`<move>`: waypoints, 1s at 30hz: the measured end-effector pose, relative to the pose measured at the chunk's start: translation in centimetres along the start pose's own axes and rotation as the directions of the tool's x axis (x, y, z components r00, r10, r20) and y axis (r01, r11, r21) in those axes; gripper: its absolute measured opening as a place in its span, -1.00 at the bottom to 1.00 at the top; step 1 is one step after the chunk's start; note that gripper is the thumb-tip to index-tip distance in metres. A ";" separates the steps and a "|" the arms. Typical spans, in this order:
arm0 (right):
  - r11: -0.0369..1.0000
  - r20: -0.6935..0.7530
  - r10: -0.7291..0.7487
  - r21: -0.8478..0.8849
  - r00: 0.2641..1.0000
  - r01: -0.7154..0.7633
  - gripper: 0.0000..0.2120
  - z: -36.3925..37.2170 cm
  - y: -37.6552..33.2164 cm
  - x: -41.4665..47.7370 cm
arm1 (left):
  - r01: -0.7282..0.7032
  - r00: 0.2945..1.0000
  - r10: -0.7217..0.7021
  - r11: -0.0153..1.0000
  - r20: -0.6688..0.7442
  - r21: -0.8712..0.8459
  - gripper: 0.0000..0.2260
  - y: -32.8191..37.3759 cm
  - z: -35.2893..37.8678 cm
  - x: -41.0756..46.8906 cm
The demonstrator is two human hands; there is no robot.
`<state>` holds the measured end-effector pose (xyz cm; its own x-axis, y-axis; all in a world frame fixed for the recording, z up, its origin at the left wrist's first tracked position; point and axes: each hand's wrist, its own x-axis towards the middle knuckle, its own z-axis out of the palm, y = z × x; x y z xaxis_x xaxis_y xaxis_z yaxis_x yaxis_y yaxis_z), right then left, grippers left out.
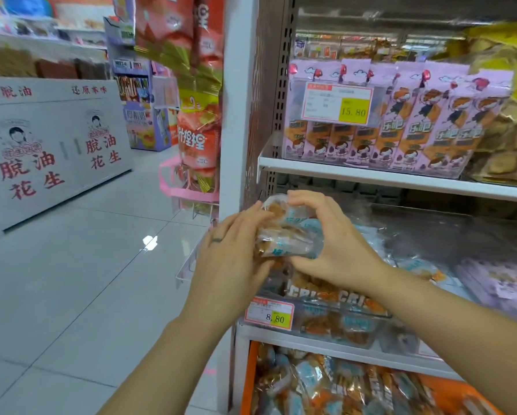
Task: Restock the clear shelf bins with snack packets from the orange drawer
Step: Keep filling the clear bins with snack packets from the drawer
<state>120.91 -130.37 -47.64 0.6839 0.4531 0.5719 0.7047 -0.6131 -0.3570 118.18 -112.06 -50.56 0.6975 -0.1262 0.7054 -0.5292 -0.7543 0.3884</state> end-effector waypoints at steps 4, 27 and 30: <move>0.995 -0.086 -0.096 -0.042 0.992 0.092 -0.31 0.5 0.3 -0.4 | -0.026 0.996 0.030 0.999 -0.087 0.046 -0.15 0.2 1.2 0.0; 0.820 -0.042 0.285 0.529 0.958 -0.221 -0.68 -1.1 -0.5 1.5 | -0.024 0.985 0.034 0.998 -0.170 0.060 -0.15 -1.5 2.2 0.2; 0.774 -0.018 0.365 0.561 0.931 -0.292 -0.70 -1.3 0.0 1.8 | -0.032 0.985 0.036 0.999 -0.171 0.025 -0.17 -1.6 2.1 0.1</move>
<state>121.90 -130.41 -45.64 0.8902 0.1866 0.4157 0.4518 -0.2437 -0.8582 120.13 -112.19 -52.32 0.5854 -0.0415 0.8097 -0.5389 -0.7661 0.3504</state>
